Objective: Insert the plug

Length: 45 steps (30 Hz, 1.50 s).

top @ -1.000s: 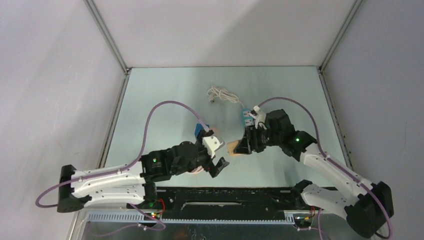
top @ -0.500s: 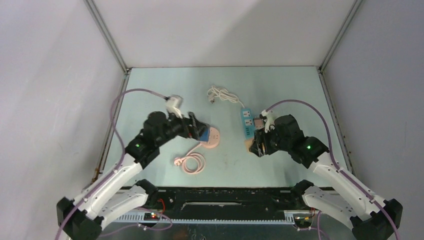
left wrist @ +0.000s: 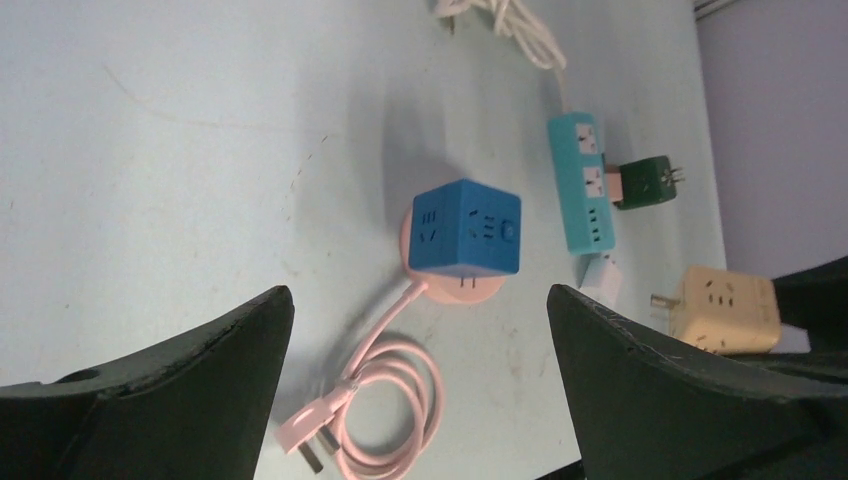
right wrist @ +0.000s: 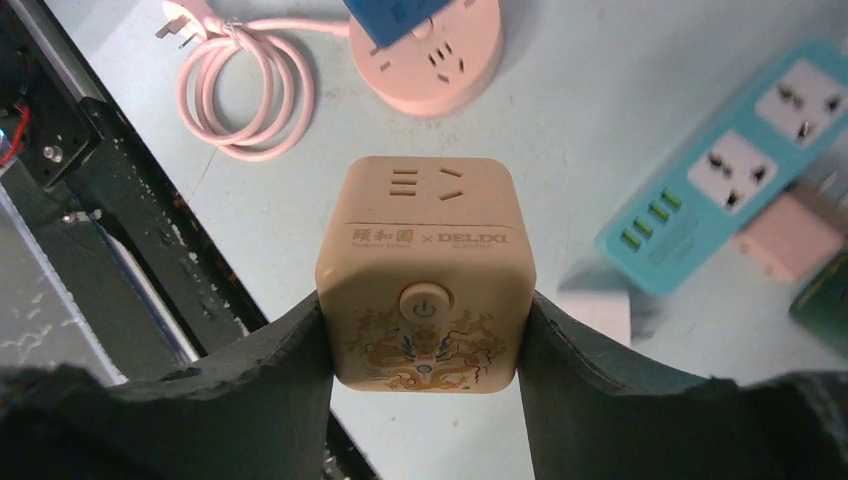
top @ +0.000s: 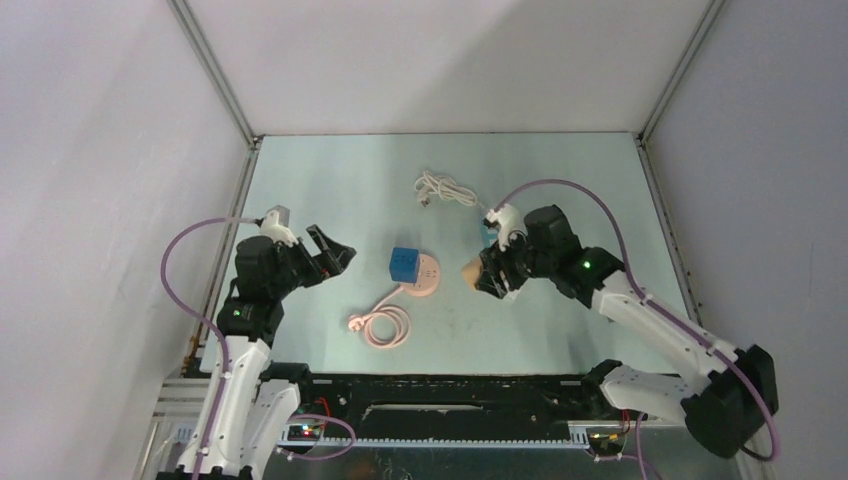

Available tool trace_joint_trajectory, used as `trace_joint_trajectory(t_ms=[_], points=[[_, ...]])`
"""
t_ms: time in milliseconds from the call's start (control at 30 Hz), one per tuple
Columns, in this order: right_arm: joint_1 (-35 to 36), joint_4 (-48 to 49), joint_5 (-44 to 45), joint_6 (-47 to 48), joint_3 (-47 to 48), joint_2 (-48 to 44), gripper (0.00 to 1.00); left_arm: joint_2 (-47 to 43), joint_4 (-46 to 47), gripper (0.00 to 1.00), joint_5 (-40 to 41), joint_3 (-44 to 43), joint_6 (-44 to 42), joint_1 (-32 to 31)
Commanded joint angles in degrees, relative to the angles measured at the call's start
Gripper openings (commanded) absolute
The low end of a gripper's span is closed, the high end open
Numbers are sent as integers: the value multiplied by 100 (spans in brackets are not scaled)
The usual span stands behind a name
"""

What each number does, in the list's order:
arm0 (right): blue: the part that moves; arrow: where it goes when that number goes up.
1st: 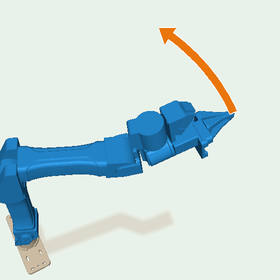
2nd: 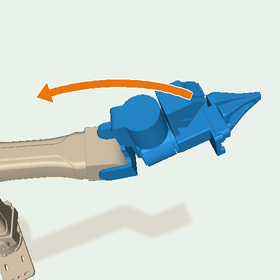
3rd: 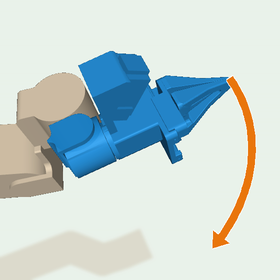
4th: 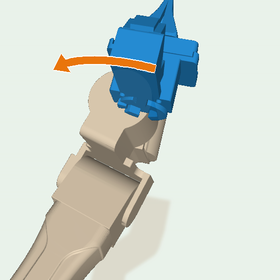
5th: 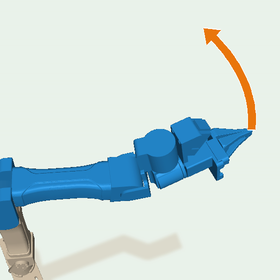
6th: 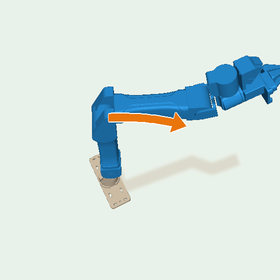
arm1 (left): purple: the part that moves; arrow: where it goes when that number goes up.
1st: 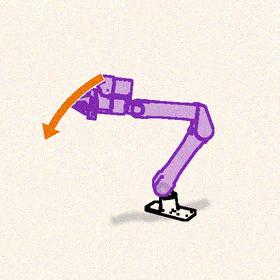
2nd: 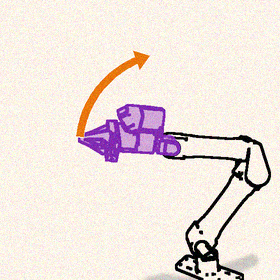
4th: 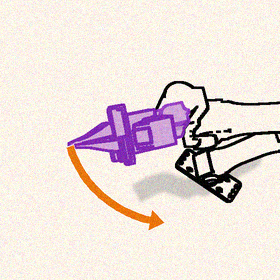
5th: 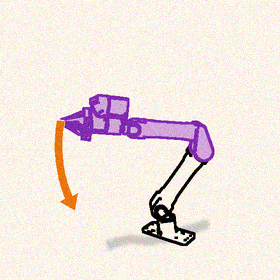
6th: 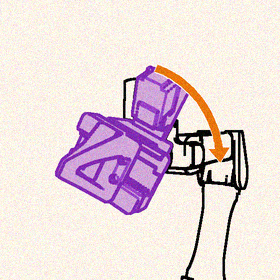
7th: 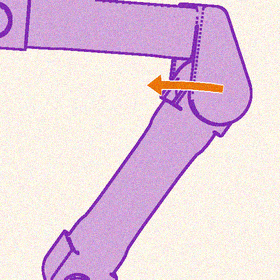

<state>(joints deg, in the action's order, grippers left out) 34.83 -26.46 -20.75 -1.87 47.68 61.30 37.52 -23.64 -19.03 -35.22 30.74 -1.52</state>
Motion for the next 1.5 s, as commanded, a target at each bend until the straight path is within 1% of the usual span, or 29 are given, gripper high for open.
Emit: trace_joint_trajectory(t_ms=[0,167,333,400,467,533,700,767,867,967,1067,1200,1467], points=[[257,195,-127,1051,903,744,0,-31,-496,100,88,-120,-496,64],[608,-181,-57,2344,1556,1630,0,-17,-728,100,432,-331,-907,64],[870,-300,232,3276,1978,2192,0,-78,-666,100,316,-253,-869,64],[958,-436,400,3557,2185,2419,0,-145,-702,100,417,-240,-876,68],[1008,-679,425,3749,2487,2683,0,-229,-699,100,477,-227,-856,77],[1051,-1153,352,3899,2922,3034,0,-314,-671,100,477,-205,-841,88],[1128,-2637,353,3964,4529,4225,0,-473,-684,100,535,-196,-856,112],[1139,-3211,389,3954,5160,4712,0,-527,-767,100,765,-220,-852,132],[1191,-3598,669,3923,5740,5264,0,-599,-889,100,1194,-247,-784,134],[1247,-3651,796,3909,5865,5425,0,-646,-934,100,1400,-259,-750,365],[1276,-3556,874,3887,5754,5384,0,-650,-900,100,1368,-240,-738,441],[1302,-3316,945,3896,5524,5288,0,-619,-880,100,1258,-235,-741,501],[1390,-3172,1085,3942,5567,5435,0,-584,-836,100,1136,-211,-720,512]])
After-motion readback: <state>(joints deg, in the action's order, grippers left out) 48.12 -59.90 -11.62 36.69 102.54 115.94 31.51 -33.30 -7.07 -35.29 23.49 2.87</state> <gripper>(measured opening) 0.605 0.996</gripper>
